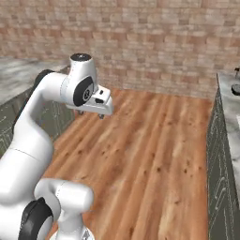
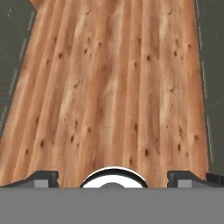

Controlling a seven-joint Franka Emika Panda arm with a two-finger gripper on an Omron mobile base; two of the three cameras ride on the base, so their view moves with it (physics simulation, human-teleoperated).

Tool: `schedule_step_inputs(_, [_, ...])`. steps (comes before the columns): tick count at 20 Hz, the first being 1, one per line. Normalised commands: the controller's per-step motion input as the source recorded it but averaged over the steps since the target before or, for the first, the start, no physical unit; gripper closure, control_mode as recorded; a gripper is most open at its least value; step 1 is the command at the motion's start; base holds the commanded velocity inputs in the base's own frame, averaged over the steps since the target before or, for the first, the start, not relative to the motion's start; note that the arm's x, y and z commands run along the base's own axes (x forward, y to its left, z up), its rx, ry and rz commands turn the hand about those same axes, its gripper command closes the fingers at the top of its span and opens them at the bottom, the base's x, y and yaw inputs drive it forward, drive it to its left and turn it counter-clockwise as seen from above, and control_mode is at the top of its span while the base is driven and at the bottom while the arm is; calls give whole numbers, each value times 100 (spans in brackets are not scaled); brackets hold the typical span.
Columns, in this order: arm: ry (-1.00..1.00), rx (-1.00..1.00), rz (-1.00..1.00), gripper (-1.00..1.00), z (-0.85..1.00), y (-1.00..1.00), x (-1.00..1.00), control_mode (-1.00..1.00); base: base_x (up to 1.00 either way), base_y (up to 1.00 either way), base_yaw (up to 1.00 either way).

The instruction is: Navigate to the stand mixer.

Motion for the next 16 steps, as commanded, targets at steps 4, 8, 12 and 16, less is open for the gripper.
schedule_step_inputs(4, [0,0,0,-100,0,0,0,100,0,-5,98])
schedule_step_inputs(8, [0,0,0,-100,0,0,0,100,0,-13,90])
schedule_step_inputs(12, [0,0,0,-100,0,0,0,100,0,-15,87])
schedule_step_inputs(16, [0,0,0,-100,0,0,0,100,6,-23,80])
